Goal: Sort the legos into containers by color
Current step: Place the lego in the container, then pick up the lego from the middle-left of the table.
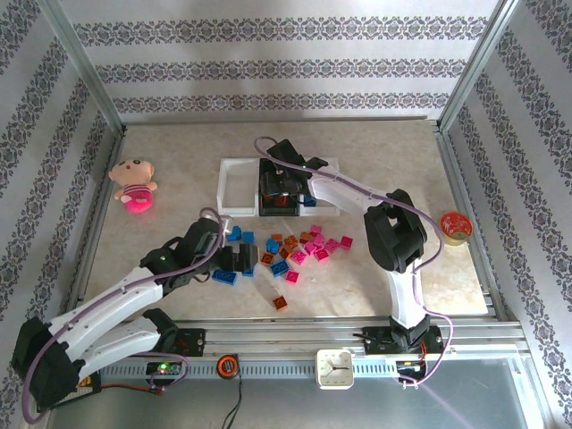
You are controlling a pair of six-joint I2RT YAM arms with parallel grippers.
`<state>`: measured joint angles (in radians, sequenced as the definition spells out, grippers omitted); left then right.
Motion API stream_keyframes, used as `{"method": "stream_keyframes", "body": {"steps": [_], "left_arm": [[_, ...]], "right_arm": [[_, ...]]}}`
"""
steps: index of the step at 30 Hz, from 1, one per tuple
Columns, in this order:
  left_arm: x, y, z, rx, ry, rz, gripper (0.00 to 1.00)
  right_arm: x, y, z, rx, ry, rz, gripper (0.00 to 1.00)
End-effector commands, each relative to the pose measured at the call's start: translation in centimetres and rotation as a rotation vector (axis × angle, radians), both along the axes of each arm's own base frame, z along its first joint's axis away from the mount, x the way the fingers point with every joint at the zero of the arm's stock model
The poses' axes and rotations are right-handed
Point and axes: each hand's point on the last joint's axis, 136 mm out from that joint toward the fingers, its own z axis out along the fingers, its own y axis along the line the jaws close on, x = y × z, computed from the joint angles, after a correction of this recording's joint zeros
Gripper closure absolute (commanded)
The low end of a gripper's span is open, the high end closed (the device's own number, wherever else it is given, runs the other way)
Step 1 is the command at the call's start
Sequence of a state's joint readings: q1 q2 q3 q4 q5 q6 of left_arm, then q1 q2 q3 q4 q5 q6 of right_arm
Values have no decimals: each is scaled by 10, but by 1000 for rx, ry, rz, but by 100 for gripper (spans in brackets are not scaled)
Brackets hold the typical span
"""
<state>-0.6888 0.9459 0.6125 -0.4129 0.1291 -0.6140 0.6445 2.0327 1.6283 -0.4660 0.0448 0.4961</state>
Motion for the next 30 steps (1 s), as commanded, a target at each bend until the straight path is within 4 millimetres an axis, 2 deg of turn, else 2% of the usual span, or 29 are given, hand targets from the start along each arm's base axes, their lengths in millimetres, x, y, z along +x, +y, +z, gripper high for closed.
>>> {"method": "stream_keyframes", "body": {"steps": [1, 6, 13, 19, 23, 30], "left_arm": [[-14, -29, 5, 40, -1, -147, 0], [-46, -74, -16, 128, 36, -336, 1], [-80, -107, -53, 263, 89, -494, 13], [-89, -113, -77, 397, 83, -536, 24], [-92, -108, -89, 446, 78, -535, 29], [-95, -107, -101, 476, 78, -550, 46]], "right_arm": [[-8, -16, 38, 54, -63, -34, 35], [-40, -46, 38, 74, -62, -58, 34], [-75, -81, 29, 71, -53, -85, 33], [-88, -101, 31, 81, -65, -108, 33], [-91, -109, 36, 94, -76, -122, 32], [-90, -117, 46, 107, -100, -142, 32]]}}
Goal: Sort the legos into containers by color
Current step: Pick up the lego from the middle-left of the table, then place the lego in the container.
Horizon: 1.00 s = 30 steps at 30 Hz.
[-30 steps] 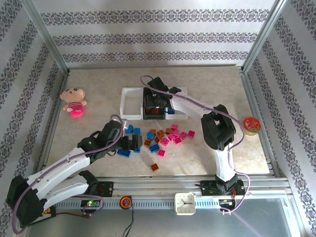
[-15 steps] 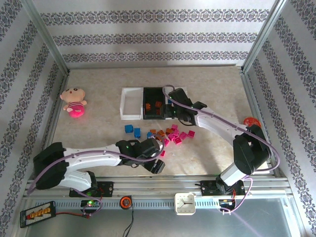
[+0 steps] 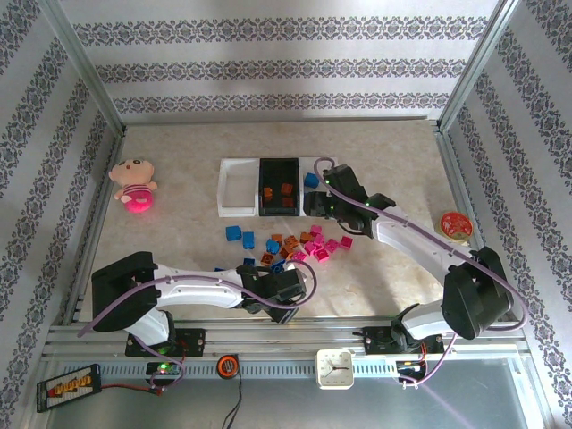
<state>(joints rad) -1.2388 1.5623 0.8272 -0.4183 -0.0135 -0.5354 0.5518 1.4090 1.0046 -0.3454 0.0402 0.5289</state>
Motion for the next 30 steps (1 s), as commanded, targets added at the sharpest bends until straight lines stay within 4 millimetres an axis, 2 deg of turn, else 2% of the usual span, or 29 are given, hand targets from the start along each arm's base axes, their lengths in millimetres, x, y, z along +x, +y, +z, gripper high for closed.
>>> {"method": "stream_keyframes", "body": {"steps": [1, 5, 7, 10, 12, 14, 18, 21, 24, 30], "left_arm": [[-1, 5, -6, 40, -29, -20, 50], [2, 10, -5, 53, -49, -6, 60], [8, 13, 1, 52, -84, 17, 65], [21, 14, 18, -5, -111, 64, 71], [37, 9, 40, -80, -137, 94, 73], [59, 8, 67, -141, -182, 126, 73], [123, 15, 122, -272, -269, 239, 73], [173, 24, 142, -296, -315, 316, 73], [217, 25, 144, -291, -329, 366, 73], [294, 19, 125, -304, -299, 464, 75]], "right_arm": [[0, -7, 4, 19, -11, -30, 32], [1, -11, 3, 21, -10, -42, 32], [0, -14, 4, 24, -11, -48, 32], [-2, -18, 5, 30, -13, -55, 32], [-4, -21, 6, 30, -14, -58, 32], [-6, -23, 5, 31, -12, -65, 32], [-13, -28, 0, 31, -1, -71, 32], [-19, -31, -5, 26, 12, -75, 32], [-25, -36, -10, 21, 25, -81, 32], [-40, -45, -13, 20, 29, -88, 32]]}}
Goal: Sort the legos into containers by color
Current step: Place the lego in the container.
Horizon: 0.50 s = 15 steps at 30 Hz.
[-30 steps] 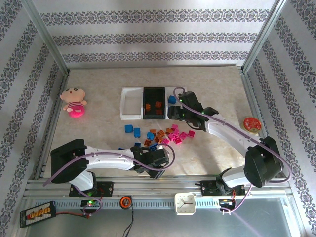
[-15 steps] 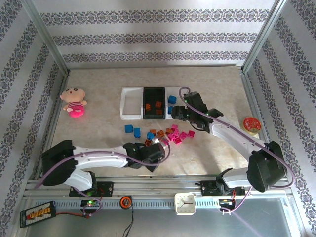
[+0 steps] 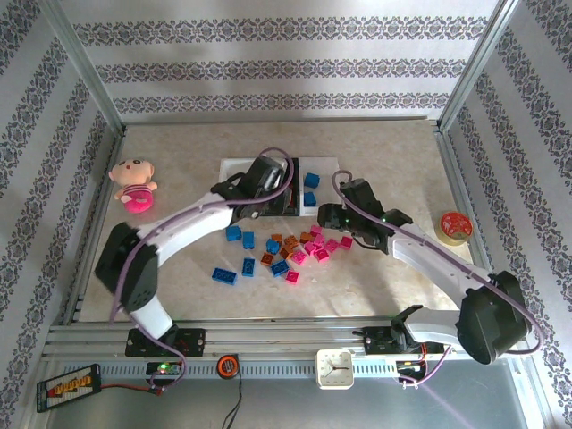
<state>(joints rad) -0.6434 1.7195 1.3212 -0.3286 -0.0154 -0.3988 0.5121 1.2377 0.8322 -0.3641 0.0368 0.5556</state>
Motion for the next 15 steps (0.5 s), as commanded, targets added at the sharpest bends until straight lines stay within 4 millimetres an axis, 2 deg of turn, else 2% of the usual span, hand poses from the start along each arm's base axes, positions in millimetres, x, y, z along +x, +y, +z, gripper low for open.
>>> {"method": "stream_keyframes", "body": {"steps": [1, 6, 9, 12, 15], "left_arm": [[32, -5, -9, -3, 6, 4, 75], [71, -12, -20, 14, 26, 32, 69], [85, -12, -31, 33, 55, 51, 65], [93, -12, -34, 23, 66, 61, 51], [95, -16, -23, -8, 56, 54, 38]], "right_arm": [[-10, -10, 2, 11, 4, -29, 32], [-27, -13, -4, 20, 22, 8, 32], [-40, -13, -13, 19, 54, 42, 31], [-51, -13, -23, 25, 83, 68, 31], [-59, -8, -30, 39, 109, 108, 31]]}}
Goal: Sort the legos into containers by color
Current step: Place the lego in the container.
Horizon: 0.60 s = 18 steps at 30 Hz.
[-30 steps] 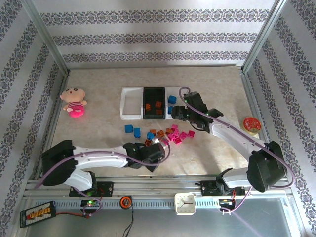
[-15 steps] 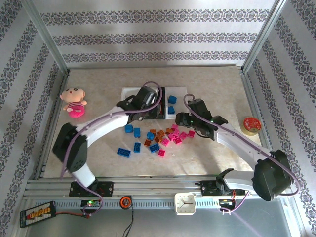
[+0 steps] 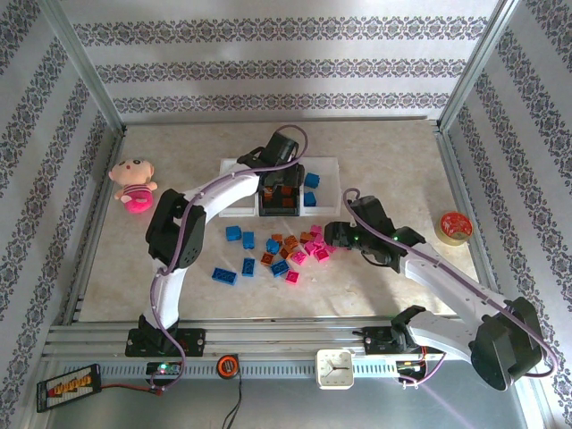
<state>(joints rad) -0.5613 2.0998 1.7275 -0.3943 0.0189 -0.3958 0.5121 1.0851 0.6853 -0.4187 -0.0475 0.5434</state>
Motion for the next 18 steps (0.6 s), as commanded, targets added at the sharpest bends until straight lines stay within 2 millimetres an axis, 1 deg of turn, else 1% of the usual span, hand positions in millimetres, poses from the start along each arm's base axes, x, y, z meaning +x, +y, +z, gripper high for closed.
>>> {"method": "stream_keyframes", "body": {"steps": [1, 4, 6, 8, 9, 10, 12, 14, 15, 17, 18], "left_arm": [[1, 2, 17, -30, 3, -5, 35], [-6, -2, 44, -105, -27, -15, 24], [-17, -3, 67, -168, -60, -24, 18], [-31, 0, 91, -237, -98, -33, 12], [-39, 3, 95, -259, -106, -34, 9], [-49, 6, 103, -287, -121, -35, 2], [-69, 14, 109, -324, -128, -37, 0], [-91, 26, 106, -344, -122, -30, 0], [-101, 30, 109, -353, -130, -29, 0], [-124, 44, 99, -349, -133, -13, 0], [-133, 49, 98, -351, -142, -8, 0]], "right_arm": [[-13, 5, -8, 21, 39, 61, 31], [-13, 10, -7, 31, 36, 87, 31], [-11, 10, -7, 23, 35, 85, 31], [-7, 8, -10, 0, 45, 74, 31], [-6, 6, -11, -17, 49, 64, 31], [-3, 2, -14, -43, 54, 47, 32], [4, -9, -19, -105, 68, -5, 32], [11, -26, -26, -166, 92, -82, 32], [14, -31, -30, -168, 106, -114, 32], [21, -36, -38, -141, 138, -170, 32], [24, -38, -41, -131, 149, -199, 32]]}}
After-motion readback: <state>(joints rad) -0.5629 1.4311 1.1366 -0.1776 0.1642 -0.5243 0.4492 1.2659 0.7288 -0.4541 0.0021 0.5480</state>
